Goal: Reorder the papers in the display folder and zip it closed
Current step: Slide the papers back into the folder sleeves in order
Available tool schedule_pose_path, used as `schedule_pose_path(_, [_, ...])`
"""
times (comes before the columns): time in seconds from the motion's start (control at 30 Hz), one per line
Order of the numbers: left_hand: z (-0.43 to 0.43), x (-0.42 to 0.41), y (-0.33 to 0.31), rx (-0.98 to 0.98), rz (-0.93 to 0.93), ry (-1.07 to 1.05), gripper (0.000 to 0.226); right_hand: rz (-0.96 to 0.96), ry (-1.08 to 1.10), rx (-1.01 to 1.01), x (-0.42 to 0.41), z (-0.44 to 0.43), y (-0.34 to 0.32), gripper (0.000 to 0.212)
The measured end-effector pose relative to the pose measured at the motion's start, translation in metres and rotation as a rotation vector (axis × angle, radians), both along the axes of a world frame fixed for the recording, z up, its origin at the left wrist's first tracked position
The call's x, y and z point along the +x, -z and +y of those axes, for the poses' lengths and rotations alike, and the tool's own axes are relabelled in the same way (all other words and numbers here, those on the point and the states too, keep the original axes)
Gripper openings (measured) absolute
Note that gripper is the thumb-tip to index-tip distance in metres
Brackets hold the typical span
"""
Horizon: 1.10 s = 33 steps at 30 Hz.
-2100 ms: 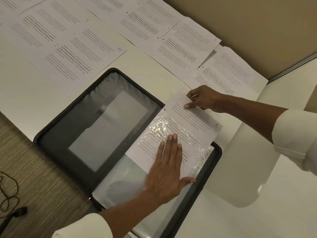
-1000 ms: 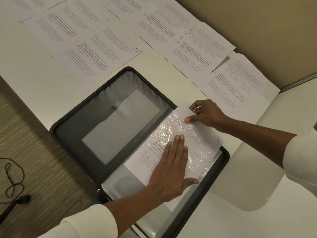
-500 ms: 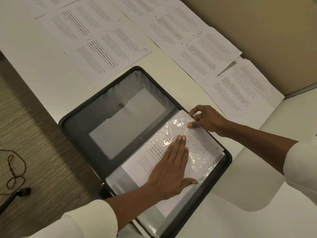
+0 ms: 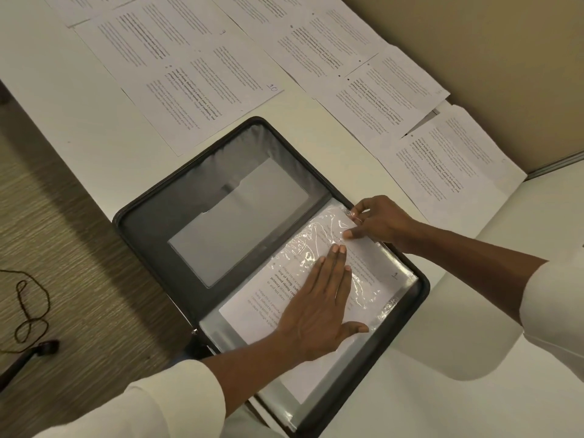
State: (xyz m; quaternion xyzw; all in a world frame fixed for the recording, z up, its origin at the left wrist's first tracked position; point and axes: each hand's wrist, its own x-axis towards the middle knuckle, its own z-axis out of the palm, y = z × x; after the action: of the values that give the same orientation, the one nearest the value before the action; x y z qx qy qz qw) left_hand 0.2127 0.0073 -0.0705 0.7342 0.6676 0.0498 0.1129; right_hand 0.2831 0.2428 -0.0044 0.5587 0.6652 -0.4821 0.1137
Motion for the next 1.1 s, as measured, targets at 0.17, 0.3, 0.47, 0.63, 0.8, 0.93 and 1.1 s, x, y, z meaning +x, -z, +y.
schedule_pose_path(0.17, [-0.001, -0.001, 0.000, 0.008, 0.021, 0.005, 0.105, -0.067, 0.005, -0.064, -0.003, 0.001, -0.006, 0.043])
schedule_pose_path(0.3, [-0.002, 0.002, 0.000, 0.011, 0.022, 0.002, 0.106, -0.088, 0.001, -0.033, -0.005, -0.003, -0.007, 0.031])
schedule_pose_path(0.47, [-0.001, 0.003, -0.001, 0.000, 0.001, 0.009, 0.106, -0.094, 0.032, 0.019, -0.008, -0.008, -0.007, 0.026])
schedule_pose_path(0.63, [-0.001, 0.004, 0.001, -0.011, -0.029, -0.006, 0.107, -0.089, 0.039, -0.079, -0.011, -0.014, -0.017, 0.017])
schedule_pose_path(0.8, [-0.001, 0.006, -0.003, -0.016, -0.066, -0.035, 0.109, -0.214, -0.018, -0.100, -0.007, -0.015, -0.024, 0.036])
schedule_pose_path(0.93, [-0.005, 0.010, -0.015, -0.042, -0.075, -0.070, 0.116, -0.363, -0.138, -0.112, 0.007, -0.016, -0.033, 0.041])
schedule_pose_path(1.1, [-0.017, 0.018, -0.025, -0.052, -0.049, -0.121, 0.121, -0.368, -0.189, -0.123, 0.022, -0.009, -0.054, 0.037])
